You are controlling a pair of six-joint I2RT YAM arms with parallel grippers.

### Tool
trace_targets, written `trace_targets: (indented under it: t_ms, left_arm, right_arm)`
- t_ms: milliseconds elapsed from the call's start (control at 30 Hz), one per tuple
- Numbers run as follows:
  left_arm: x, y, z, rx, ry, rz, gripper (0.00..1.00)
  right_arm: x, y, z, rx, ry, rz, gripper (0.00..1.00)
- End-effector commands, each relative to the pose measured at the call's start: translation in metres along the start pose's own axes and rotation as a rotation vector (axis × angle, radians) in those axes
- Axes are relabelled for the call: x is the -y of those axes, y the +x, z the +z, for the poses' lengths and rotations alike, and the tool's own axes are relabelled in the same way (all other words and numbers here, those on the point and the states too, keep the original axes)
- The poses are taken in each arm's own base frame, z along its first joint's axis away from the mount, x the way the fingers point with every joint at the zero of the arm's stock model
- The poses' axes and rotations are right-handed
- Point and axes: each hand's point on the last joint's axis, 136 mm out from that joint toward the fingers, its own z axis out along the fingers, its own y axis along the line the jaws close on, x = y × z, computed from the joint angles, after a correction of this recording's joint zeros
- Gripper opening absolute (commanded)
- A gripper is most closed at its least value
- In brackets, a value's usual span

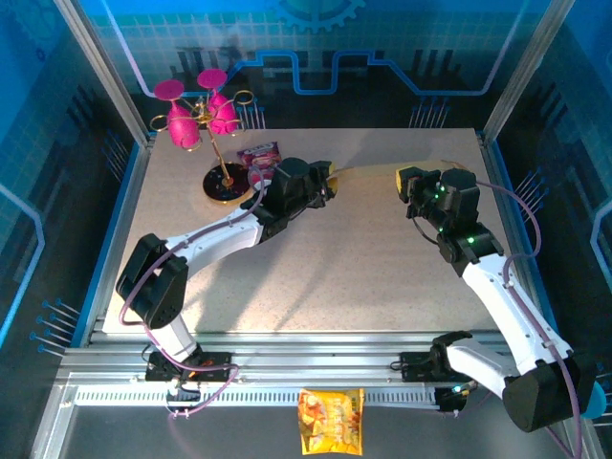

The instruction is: Fold the paper box

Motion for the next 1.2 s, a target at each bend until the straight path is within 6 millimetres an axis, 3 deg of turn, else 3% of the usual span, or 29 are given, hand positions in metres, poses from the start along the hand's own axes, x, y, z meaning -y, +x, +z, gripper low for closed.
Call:
trace_targets:
  t_ms: [0,67,100,167,233,300,467,600,700,833,967,1067,1167]
  left_arm:
    - [0.022,0.004,-0.004,0.0,0.071,-0.261,0.17]
    - [0.025,0.003,-0.008,0.006,0.082,-0.265,0.18]
    - [0.027,0.003,-0.01,0.008,0.09,-0.265,0.29]
    - [0.034,0.003,-0.016,-0.002,0.105,-0.253,0.64]
    - [0.046,0.002,-0.03,-0.003,0.12,-0.206,0.8]
    - [0.053,-0.004,-0.055,0.03,0.091,-0.138,0.85]
    - [0.061,-0.034,-0.146,0.214,-0.069,0.08,0.88]
    - [0.063,-0.064,-0.202,0.329,-0.154,0.184,0.88]
    - [0.062,-0.082,-0.217,0.344,-0.213,0.213,0.87]
    - [0.064,-0.086,-0.212,0.298,-0.289,0.312,0.84]
    - [0.071,-0.079,-0.198,0.232,-0.316,0.436,0.75]
    - [0.08,-0.065,-0.177,0.132,-0.266,0.488,0.62]
    - [0.097,-0.043,-0.143,-0.007,-0.172,0.531,0.54]
  right_arm:
    - [-0.029,0.009,-0.01,-0.032,-0.061,-0.085,0.0]
    - [-0.034,0.011,-0.012,-0.039,-0.069,-0.122,0.0]
    - [-0.038,0.012,-0.014,-0.043,-0.082,-0.14,0.0]
    - [-0.045,0.013,-0.016,-0.053,-0.098,-0.162,0.0]
    - [-0.056,0.013,-0.022,-0.045,-0.101,-0.185,0.0]
    - [-0.071,0.01,-0.033,-0.02,-0.099,-0.211,0.0]
    - [-0.108,0.008,-0.057,0.02,-0.078,-0.168,0.0]
    - [-0.104,0.017,-0.063,0.038,0.075,-0.059,0.0]
    - [-0.078,0.022,-0.034,0.041,0.239,0.072,0.0]
    - [-0.044,0.021,0.05,0.005,0.334,0.178,0.0]
    - [-0.015,0.024,0.118,-0.048,0.363,0.193,0.0]
    - [0.001,0.027,0.142,-0.084,0.373,0.175,0.0]
    - [0.012,0.026,0.147,-0.083,0.384,0.147,0.0]
